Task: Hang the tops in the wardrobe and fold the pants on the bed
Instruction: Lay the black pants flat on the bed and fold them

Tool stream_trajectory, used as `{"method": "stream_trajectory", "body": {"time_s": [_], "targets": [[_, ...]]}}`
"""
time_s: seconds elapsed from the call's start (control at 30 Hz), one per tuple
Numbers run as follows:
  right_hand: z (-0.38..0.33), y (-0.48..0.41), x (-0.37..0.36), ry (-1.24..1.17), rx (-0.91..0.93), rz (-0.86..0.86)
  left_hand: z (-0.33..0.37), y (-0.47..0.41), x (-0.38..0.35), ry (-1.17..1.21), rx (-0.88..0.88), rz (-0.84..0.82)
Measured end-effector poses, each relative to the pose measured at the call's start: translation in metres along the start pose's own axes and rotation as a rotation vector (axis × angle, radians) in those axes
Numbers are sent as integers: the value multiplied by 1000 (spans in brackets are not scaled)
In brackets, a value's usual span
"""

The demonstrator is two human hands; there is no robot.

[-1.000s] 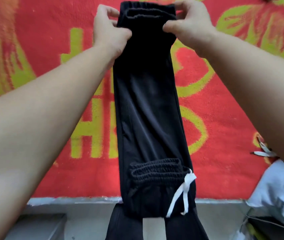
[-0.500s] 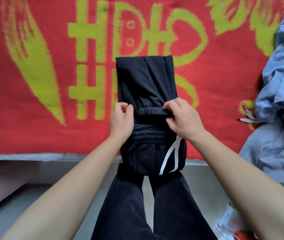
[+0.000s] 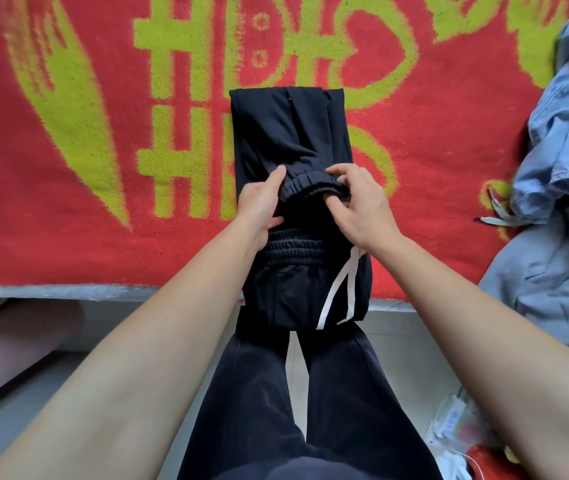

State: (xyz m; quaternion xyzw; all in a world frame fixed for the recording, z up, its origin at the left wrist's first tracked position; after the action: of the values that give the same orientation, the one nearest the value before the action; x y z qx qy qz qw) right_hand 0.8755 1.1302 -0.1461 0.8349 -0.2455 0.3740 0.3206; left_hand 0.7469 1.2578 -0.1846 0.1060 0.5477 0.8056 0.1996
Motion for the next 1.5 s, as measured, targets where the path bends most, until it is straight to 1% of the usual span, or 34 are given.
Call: {"method": "stream_trajectory", "body": {"time_s": [0.07, 0.1, 0.13, 0.2, 0.23, 0.27, 0.3, 0.33, 0.37, 0.4, 0.43, 0.47, 0.5, 0.53, 0.57, 0.63, 0.67, 0.7, 0.73, 0.77, 0.83, 0.87, 0.9, 0.97, 1.0, 1.1, 1.13, 1.2, 1.3, 1.37, 1.43, 1.5], "targets": [[1, -3, -3, -70, -76, 29, -2, 4, -5, 164, 108, -68], [0, -2, -3, -86, -78, 51, 0, 5, -8, 229, 102, -82], [-3, -1, -1, -73, -49, 89, 2, 5, -9, 256, 53, -69], [-8, 5, 7, 47, 85, 219, 9, 8, -8, 235, -143, 25], [-10, 9, 10, 123, 167, 279, 12, 12, -5, 192, -273, 83], [-11, 13, 11, 195, 245, 302, 15, 17, 1, 92, -413, 143], [-10, 15, 7, 268, 313, 252, 15, 21, 7, -89, -531, 195], [-6, 16, -2, 357, 361, 118, 11, 21, 12, -334, -579, 233], [0, 17, -15, 456, 371, -88, 2, 17, 17, -569, -534, 244], [6, 19, -28, 531, 347, -321, -8, 9, 24, -737, -417, 224], [11, 20, -36, 545, 292, -503, -17, 2, 31, -804, -290, 198], [13, 17, -37, 502, 221, -599, -20, -5, 36, -783, -205, 188], [11, 10, -34, 413, 144, -618, -18, -11, 41, -721, -165, 206], [8, 0, -28, 319, 72, -581, -11, -15, 43, -661, -170, 240], [7, -13, -21, 250, 7, -492, -1, -18, 44, -625, -215, 282], [10, -39, -4, 159, -153, -228, 25, -23, 45, -522, -347, 368], [15, -52, 4, 98, -264, -102, 38, -26, 43, -435, -400, 401], [19, -63, 9, 23, -378, -20, 50, -31, 40, -339, -429, 412], [23, -75, 10, -44, -470, 16, 60, -36, 35, -252, -435, 405], [23, -87, 9, -85, -522, 6, 69, -43, 29, -184, -421, 383], [20, -107, 4, -69, -553, -61, 84, -57, 16, -154, -395, 309], [18, -114, 4, -28, -557, -47, 89, -65, 11, -176, -397, 277], [15, -119, 7, 19, -551, 18, 93, -70, 7, -210, -406, 263], [6, -126, 15, 106, -492, 169, 97, -76, 2, -259, -459, 287], [2, -129, 15, 140, -474, 161, 99, -76, 2, -260, -505, 300], [-5, -135, 0, 156, -503, -70, 96, -75, 2, -223, -574, 303], [-5, -136, -3, 132, -513, -102, 94, -75, 4, -210, -580, 312], [1, -137, 0, 118, -550, -73, 94, -76, 8, -174, -567, 349], [14, -130, 6, 204, -650, -37, 98, -77, 5, -208, -536, 358], [16, -127, 4, 234, -649, -55, 100, -76, 1, -228, -523, 357], [18, -127, 5, 246, -632, -36, 98, -76, 0, -206, -498, 344], [23, -129, 9, 178, -634, 3, 96, -74, 2, -171, -436, 300]]}}
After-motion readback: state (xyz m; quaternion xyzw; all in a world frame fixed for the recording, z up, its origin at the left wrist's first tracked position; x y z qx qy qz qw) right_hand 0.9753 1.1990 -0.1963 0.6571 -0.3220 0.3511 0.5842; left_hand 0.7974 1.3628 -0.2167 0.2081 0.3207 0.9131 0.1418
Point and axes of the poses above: each hand's wrist, its own y-axis away from the middle knuckle, its own x-axis out of the back of the hand, z = x × y, the point moved 5 cm from there along -y, towards the middle knuckle, and after that the axes turned 14 degrees about y, right-handed, at the moved point
